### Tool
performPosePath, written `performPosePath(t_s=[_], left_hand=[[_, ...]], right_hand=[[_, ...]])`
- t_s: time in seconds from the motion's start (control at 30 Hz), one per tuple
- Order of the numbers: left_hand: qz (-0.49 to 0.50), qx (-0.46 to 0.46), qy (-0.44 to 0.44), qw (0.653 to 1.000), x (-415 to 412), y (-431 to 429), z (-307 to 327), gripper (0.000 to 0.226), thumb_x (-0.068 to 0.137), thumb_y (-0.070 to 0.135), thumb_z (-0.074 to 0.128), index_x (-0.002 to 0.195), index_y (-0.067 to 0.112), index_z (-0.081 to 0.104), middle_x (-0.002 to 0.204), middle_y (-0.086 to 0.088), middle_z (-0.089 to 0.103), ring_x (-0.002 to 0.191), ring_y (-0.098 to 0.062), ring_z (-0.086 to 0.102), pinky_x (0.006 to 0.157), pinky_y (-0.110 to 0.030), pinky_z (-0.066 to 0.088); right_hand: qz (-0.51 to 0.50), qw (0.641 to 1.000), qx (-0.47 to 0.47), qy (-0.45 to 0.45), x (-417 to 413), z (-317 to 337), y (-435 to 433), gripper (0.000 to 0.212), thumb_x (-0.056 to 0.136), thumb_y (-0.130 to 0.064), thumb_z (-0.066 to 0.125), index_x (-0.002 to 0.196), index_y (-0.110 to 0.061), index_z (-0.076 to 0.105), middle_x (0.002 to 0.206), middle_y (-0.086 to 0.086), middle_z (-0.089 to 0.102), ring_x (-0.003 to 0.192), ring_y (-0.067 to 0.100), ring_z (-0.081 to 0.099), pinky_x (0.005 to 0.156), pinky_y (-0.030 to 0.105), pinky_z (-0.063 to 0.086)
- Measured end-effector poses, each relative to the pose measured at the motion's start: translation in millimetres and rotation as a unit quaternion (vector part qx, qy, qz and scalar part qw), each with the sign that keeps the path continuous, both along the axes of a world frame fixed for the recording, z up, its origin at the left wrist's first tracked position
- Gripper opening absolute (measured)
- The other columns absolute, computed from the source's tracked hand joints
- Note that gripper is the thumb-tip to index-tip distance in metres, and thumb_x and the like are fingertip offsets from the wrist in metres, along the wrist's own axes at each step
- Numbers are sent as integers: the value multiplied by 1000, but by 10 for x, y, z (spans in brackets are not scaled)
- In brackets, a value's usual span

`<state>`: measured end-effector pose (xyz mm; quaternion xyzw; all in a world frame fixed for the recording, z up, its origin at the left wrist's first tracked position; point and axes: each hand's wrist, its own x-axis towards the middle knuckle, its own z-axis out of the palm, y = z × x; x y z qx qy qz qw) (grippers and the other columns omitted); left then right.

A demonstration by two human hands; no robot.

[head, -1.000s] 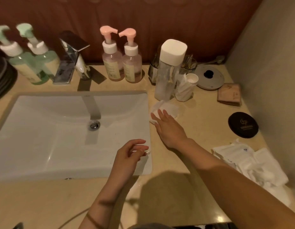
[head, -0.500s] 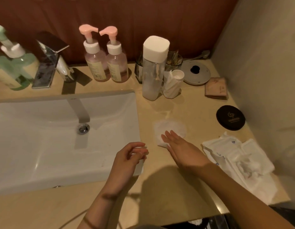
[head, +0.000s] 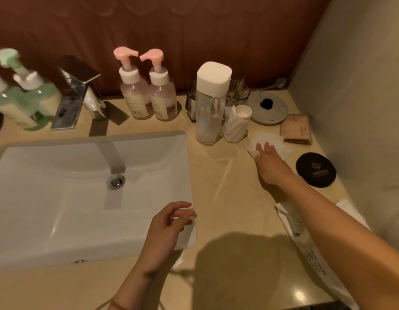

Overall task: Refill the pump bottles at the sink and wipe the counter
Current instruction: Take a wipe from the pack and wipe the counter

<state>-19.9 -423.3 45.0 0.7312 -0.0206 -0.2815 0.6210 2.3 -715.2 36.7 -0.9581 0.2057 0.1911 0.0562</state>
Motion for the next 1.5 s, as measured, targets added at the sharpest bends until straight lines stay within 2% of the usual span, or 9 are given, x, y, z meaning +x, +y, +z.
performPosePath(t_s=[0.43,0.63,0.73,0.87,0.97,1.13,1.3,1.37,1.5], left_hand=[[-6,-5,5,1000,-74,-100,-9,21,90,0,52,100,12,65,89,-7,73,84,-18,68,69,-16,49],[-36,-9,-2,999,-86,-118,12,21,91,-2,50,102,8,64,89,-9,73,85,-22,67,66,-13,48],[-43,-19,-1,999,-124,-131,36,21,91,-3,48,104,5,63,92,-13,72,86,-23,66,64,-10,46],[-50,-38,3,998,-178,-126,68,21,90,-5,49,103,3,63,92,-15,71,84,-21,65,63,-9,46],[-65,-34,-3,997,-204,-93,81,22,91,-4,49,105,4,64,92,-13,71,84,-17,67,63,-8,46],[-73,-38,7,997,-213,-46,102,22,91,-2,49,106,5,64,95,-11,71,83,-12,67,64,-9,47],[-72,-35,-3,997,-197,-1,115,22,91,-1,50,106,7,64,97,-11,71,85,-17,67,67,-11,49],[-72,-36,-2,997,-199,13,128,22,91,-1,50,106,6,63,97,-12,71,84,-18,67,66,-11,50],[-82,-27,-6,996,-210,71,145,22,92,0,49,106,9,63,98,-10,71,82,-15,68,66,-12,50]], right_hand=[[108,987,45,-106,-392,-321,769,54,101,-5,26,151,-13,6,159,11,3,146,28,-3,117,33,2],[123,989,73,-39,-946,-168,1011,48,104,-31,16,150,-32,3,159,-9,-4,145,9,-10,115,37,-7],[115,990,78,-1,-1192,-23,1094,60,92,-45,-8,149,-37,5,158,-15,-3,144,5,-8,114,33,2],[74,988,138,9,-1471,46,1198,44,104,-31,19,147,-42,14,157,-19,3,143,2,-4,110,35,18],[55,977,205,-31,-1637,30,1285,51,97,-54,5,143,-44,22,154,-21,13,142,-1,2,110,15,9],[-35,938,332,-93,-1748,-7,1484,40,103,-34,24,141,-42,32,152,-21,21,140,-5,10,103,2,3],[23,973,205,-102,-1765,-129,1504,69,85,-64,-7,142,-45,26,152,-23,18,141,-5,5,108,11,-3],[26,982,146,-113,-1676,-152,1423,77,80,-58,-9,142,-39,33,154,-16,21,144,6,8,109,17,-8],[37,986,23,-158,-1486,-261,1270,45,92,-36,30,124,-29,61,133,6,57,123,30,53,102,38,36]])
